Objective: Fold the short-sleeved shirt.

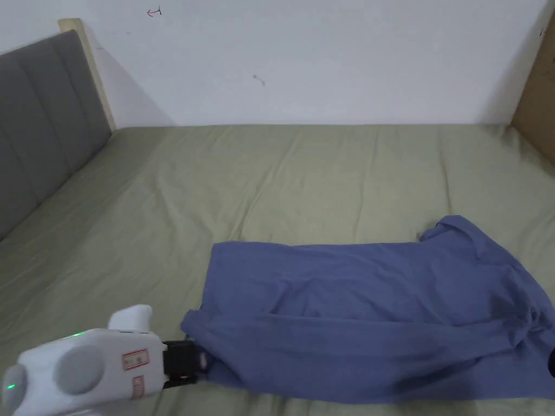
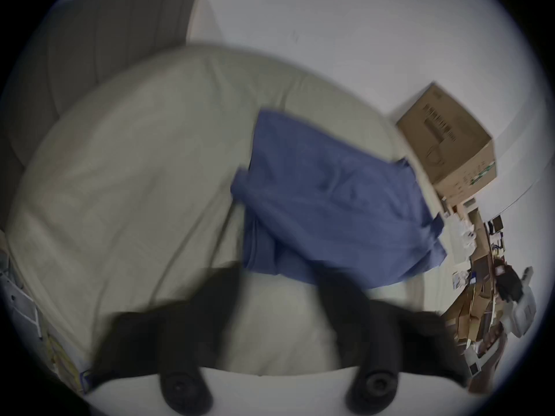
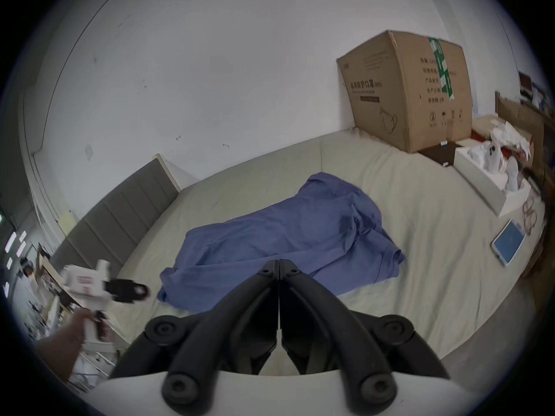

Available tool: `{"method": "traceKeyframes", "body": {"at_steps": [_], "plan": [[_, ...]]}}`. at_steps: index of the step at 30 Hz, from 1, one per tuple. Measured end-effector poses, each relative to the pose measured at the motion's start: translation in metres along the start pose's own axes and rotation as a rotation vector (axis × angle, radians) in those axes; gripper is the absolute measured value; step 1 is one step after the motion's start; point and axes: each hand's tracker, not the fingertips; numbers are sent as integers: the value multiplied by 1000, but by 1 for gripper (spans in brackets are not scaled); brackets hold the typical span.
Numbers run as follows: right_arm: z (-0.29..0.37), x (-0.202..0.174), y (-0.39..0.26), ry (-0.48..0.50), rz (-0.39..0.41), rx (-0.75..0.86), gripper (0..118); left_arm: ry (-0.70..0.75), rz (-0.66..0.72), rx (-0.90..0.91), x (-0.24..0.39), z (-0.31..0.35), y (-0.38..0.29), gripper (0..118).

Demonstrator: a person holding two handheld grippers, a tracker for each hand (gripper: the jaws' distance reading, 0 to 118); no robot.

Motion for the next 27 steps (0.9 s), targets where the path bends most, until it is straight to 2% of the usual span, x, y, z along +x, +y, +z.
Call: {"method": "traceKeyframes", "body": {"at_steps": [3,5,7,10,11,12,13,14,17,18,19,20,21,22,23,24,26,27], "plan": [[1,9,-1,9,-48,-19,0,143,-98,-14,-3,-39,5,105],[0,21,-2,4,-59,-31,0,198,-174,-34,5,-55,3,110],[-3,27,-3,-9,-62,-48,0,230,-201,-78,5,-75,5,115],[-6,33,-7,-29,-66,-75,0,264,-201,-80,14,-82,6,114],[-8,36,-8,-33,-74,-84,0,272,-199,-78,15,-83,5,104],[-9,40,-8,-38,-85,-90,0,282,-199,-71,21,-78,3,88],[-10,43,-11,-44,-98,-91,0,287,-203,-63,25,-73,0,60],[-11,48,-11,-46,-109,-90,0,277,-217,-37,28,-65,-2,6],[-21,68,-3,-84,-120,-92,0,242,-273,67,44,-38,-4,6],[-28,78,4,-103,-126,-102,0,126,-222,61,44,-34,-3,6],[-36,89,12,-130,-126,-118,10,91,-171,29,43,-32,-2,6],[-46,101,22,-155,-128,-134,57,73,-147,12,48,-28,0,6],[-58,111,31,-177,-135,-170,57,75,-139,26,49,-25,2,6],[-74,124,42,-188,-146,-237,74,107,-163,41,51,-21,2,5],[-90,136,50,-194,-165,-297,102,125,-181,50,51,-17,3,6],[-107,149,55,-212,-196,-372,118,128,-186,54,52,-14,6,6],[-137,170,55,-251,-248,-524,118,117,-171,54,49,-9,7,6],[-148,179,55,-317,-266,-498,118,108,-152,48,47,-7,6,6]]}}
